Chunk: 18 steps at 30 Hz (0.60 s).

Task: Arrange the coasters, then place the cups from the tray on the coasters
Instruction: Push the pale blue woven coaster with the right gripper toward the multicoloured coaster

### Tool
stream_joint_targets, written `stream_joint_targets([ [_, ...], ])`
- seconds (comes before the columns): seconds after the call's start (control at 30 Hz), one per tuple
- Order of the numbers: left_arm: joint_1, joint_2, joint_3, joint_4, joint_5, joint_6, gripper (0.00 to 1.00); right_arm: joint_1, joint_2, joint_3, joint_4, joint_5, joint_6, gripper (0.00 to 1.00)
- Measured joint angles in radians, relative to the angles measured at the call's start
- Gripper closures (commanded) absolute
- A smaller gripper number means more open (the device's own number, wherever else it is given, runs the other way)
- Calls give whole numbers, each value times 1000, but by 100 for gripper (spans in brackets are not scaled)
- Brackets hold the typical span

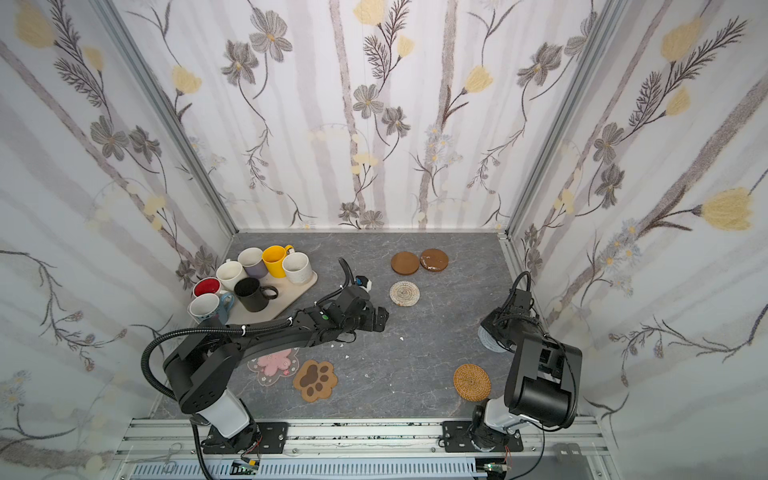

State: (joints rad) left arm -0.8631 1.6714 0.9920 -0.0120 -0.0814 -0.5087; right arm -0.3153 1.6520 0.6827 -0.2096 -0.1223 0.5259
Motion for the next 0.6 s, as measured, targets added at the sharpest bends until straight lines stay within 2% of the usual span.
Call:
stream_joint_targets([
  [0.43, 0, -42, -50, 0, -17, -6, 0, 120, 106, 130, -5, -27, 69, 100],
  [0.6, 2, -66, -74, 0, -29, -8, 0, 148, 166, 217, -19, -47, 54, 100],
])
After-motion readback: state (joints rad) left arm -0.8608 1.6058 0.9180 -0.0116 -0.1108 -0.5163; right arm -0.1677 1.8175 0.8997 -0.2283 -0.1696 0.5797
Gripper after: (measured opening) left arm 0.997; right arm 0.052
